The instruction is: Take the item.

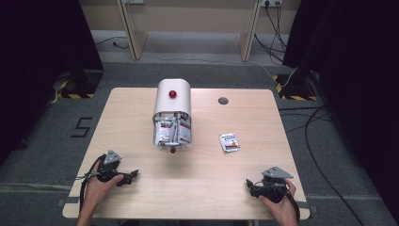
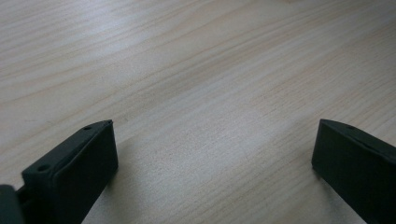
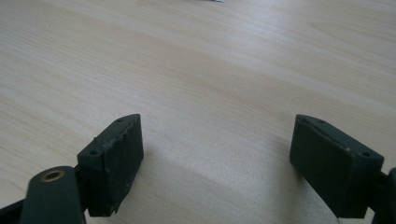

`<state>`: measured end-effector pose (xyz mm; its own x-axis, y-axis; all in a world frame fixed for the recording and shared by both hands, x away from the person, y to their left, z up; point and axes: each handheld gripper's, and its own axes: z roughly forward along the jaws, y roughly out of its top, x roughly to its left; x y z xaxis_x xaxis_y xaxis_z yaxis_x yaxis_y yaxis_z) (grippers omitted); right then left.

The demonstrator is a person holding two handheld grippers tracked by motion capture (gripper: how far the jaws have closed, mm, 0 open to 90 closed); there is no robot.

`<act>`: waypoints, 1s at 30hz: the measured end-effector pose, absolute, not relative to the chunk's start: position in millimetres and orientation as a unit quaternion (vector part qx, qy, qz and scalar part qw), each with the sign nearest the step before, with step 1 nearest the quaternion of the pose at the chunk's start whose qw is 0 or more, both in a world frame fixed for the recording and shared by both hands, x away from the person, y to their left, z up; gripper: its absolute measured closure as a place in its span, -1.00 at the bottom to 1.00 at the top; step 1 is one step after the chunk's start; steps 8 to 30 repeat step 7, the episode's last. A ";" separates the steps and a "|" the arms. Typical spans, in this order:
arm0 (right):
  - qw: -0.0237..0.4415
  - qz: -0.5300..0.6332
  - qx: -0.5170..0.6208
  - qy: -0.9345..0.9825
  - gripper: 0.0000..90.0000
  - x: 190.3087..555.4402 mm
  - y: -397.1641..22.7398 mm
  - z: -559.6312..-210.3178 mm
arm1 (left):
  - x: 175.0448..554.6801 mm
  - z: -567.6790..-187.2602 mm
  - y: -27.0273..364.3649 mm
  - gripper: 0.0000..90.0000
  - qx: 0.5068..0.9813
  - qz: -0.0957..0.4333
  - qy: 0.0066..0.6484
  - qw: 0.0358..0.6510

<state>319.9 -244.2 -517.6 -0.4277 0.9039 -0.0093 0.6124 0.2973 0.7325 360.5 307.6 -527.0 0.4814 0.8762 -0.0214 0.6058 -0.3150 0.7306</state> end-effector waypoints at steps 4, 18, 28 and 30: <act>0.217 0.335 0.488 0.776 -0.59 318.4 -244.9 -517.6 | 360.5 -527.0 307.6 -1.00 0.787 0.194 0.471 0.348; 0.217 0.335 0.488 0.776 -0.59 318.4 -244.9 -517.6 | 360.6 -527.0 307.7 -1.00 0.787 0.195 0.470 0.348; 0.217 0.335 0.488 0.776 -0.59 318.4 -244.9 -517.6 | 360.6 -527.0 307.7 -1.00 0.787 0.195 0.470 0.348; 0.217 0.335 0.488 0.776 -0.59 318.4 -244.9 -517.6 | 360.6 -527.0 307.7 -1.00 0.787 0.195 0.470 0.348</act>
